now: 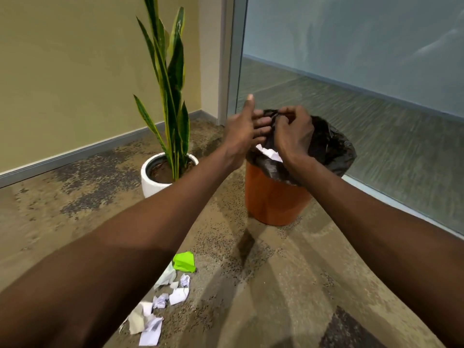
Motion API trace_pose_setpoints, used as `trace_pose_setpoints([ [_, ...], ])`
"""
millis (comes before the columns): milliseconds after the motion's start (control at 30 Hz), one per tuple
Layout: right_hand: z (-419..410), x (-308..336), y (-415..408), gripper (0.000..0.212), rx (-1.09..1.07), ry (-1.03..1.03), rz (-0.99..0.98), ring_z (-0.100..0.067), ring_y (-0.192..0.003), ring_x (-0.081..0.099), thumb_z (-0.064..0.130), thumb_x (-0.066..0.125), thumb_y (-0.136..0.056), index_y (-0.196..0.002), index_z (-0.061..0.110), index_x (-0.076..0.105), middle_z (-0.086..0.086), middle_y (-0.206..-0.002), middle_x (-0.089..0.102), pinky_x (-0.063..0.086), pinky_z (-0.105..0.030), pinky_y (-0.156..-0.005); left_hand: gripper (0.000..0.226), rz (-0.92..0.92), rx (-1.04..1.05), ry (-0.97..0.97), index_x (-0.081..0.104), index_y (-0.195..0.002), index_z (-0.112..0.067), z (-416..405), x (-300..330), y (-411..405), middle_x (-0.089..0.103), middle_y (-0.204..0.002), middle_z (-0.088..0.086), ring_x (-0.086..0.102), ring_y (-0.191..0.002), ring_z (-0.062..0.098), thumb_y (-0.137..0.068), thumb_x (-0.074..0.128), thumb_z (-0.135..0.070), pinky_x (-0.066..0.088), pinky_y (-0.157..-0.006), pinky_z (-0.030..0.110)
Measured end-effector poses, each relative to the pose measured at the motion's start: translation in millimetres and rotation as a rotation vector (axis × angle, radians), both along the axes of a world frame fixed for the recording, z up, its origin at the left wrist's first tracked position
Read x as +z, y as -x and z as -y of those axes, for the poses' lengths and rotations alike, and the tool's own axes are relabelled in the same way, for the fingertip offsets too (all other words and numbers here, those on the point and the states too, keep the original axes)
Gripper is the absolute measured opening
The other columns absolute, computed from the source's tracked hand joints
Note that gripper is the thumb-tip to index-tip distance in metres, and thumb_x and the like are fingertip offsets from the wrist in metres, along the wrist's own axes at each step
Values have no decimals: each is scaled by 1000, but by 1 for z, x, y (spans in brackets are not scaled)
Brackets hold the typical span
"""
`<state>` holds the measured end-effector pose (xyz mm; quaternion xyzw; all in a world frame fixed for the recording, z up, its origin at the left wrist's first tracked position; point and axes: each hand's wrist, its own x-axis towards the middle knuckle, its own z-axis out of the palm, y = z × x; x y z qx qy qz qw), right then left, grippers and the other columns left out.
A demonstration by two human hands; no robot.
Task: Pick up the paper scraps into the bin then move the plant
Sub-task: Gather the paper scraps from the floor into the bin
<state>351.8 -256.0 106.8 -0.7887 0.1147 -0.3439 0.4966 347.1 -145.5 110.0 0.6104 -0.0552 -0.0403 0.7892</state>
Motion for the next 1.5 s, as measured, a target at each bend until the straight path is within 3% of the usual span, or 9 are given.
trace_pose_setpoints([
  [100, -35, -26, 22, 20, 280, 202, 140, -10, -76, 59, 4, 50, -84, -82, 12, 68, 3, -80, 65, 40, -10, -67, 45, -14, 236, -1, 67, -97, -8, -45, -39, 21, 71, -77, 3, 58, -51, 5, -104, 39, -43, 43, -45, 18],
  [233, -73, -110, 52, 18, 562, 382, -34, -18, -71, 59, 12, 50, -82, -77, 10, 67, -2, -74, 66, 46, -32, -67, 44, -107, 545, -146, 66, -78, -12, -121, -110, 48, 67, -63, 0, 51, -40, 3, -105, 41, -35, 37, -40, 16],
  [367, -87, -202, 78, 31, 890, 597, -538, -27, -102, 64, 25, 56, -92, -117, 7, 62, -12, -110, 67, 50, -35, -87, 43, -96, 763, -427, 66, -71, -22, -214, -175, 96, 70, -67, 1, 67, -64, 19, -104, 42, -35, 53, -67, 34],
  [467, -90, -247, 92, 96, 1028, 684, -875, -25, -146, 32, 59, 62, -86, -157, 13, 18, -10, -162, 25, 30, -34, -117, 41, -151, 893, -727, 71, -83, -19, -284, -211, 139, 74, -86, 8, 68, -83, 26, -102, 39, -37, 52, -79, 37],
  [600, -109, -277, 98, 136, 1106, 686, -866, -17, -153, 5, 98, 53, -53, -158, 30, 0, 4, -167, 1, 13, -32, -121, 34, -264, 1029, -1118, 68, -108, -5, -365, -236, 195, 68, -110, 22, 59, -104, 38, -100, 45, -28, 44, -90, 42],
  [767, -153, -302, 99, 129, 1105, 631, -706, -16, -153, 3, 96, 48, -57, -158, 26, 8, 2, -167, 4, 12, -34, -123, 61, -707, 1155, -1243, 49, -137, -14, -415, -258, 251, 41, -143, 27, 29, -139, 40, -93, 49, -56, 21, -113, 56],
  [900, -183, -315, 101, 115, 1101, 554, -646, -13, -153, 3, 98, 38, -63, -156, 33, 13, 8, -166, 6, 10, -36, -123, 76, -821, 1052, -1134, 34, -147, -19, -436, -280, 285, 30, -151, 25, 19, -143, 44, -90, 46, -68, 13, -114, 63],
  [1233, -239, -300, 83, 97, 1264, 603, -630, -21, -153, 7, 76, 58, -79, -156, 33, 18, 1, -167, 6, 10, -52, -123, 48, -325, 712, -794, 61, -128, -9, -370, -287, 241, 59, -132, 11, 56, -117, 25, -99, 43, -43, 45, -102, 45],
  [1500, -259, -288, 82, 100, 1568, 1022, -532, -26, -150, 13, 82, 58, -71, -152, 29, 32, -4, -164, 18, 7, -41, -117, 80, -270, 342, -1025, 54, -135, -29, -311, -291, 242, 53, -136, -1, 49, -122, 14, -74, 52, -80, 41, -104, 36],
])
